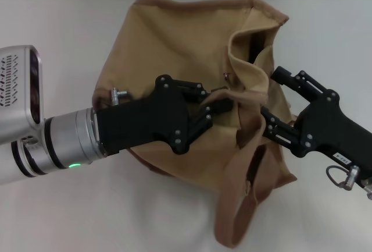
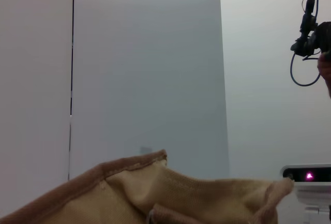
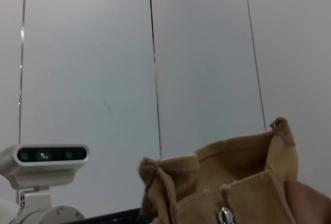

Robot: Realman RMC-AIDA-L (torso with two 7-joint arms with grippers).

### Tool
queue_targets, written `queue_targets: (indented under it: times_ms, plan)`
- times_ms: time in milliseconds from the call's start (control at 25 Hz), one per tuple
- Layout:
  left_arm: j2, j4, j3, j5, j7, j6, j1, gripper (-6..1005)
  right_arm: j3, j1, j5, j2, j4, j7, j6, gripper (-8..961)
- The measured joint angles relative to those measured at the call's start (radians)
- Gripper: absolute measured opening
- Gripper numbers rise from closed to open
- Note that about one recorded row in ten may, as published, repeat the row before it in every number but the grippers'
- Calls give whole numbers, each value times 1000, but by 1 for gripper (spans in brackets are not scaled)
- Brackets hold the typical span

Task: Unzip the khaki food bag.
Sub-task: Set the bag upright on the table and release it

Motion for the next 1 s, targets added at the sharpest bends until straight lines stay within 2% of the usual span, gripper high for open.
queue_targets:
  times_ms: [520, 760, 1000]
  plan:
    - [0, -4, 3, 2, 0, -1, -1, 70, 10, -9, 7, 1, 24, -13, 100, 777]
    - [0, -14, 10, 2, 1, -1, -7, 71, 20, -1, 12, 3, 45, -15, 121, 631]
    - [0, -18, 23, 2, 16, -1, -10, 71, 110, -9, 14, 4, 71, -40, 123, 515]
